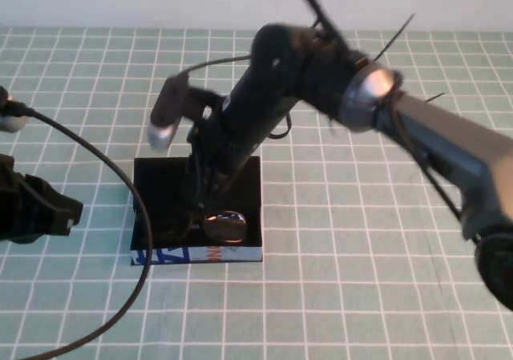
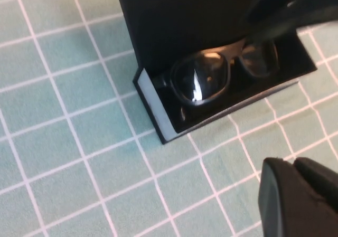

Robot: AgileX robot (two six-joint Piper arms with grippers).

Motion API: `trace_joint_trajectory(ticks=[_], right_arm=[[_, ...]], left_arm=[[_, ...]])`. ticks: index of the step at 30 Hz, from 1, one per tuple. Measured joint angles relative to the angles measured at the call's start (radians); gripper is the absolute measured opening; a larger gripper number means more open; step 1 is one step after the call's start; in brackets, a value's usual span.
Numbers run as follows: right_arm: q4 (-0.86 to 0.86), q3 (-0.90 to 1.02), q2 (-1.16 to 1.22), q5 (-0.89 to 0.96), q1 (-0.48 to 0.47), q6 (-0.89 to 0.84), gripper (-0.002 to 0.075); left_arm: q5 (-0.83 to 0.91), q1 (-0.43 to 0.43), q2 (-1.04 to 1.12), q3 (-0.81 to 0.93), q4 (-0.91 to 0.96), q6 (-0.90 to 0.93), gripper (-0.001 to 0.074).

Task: Return glasses to glasses case
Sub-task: Place the glasses in the glasses case

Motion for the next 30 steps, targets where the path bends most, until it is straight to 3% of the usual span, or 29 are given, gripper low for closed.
trace_joint_trajectory(ticks=[4,10,17,30], right_arm=[[0.191,-0.002,-0.015,0.030,-0.024,-0.052,0.0005],[0.313,-0.002,0.008,-0.014,0.003,-0.093,-0.0009],[0.330,-0.002,0.065,-0.115,0.054,-0.096,-0.0011],[0.267,-0.002,0.135,-0.193,0.056,-0.086,-0.0011]], left_arm=[[-0.030,0.000,0.000,0.002,-0.010,0.004,0.0002],[-0.085,0.000,-0.006,-0.023,-0.026,0.004,0.0002],[-0.086,0.000,-0.009,-0.042,-0.029,0.004,0.0001],[-0.053,0.000,-0.009,-0.042,-0.026,0.004,0.0001]])
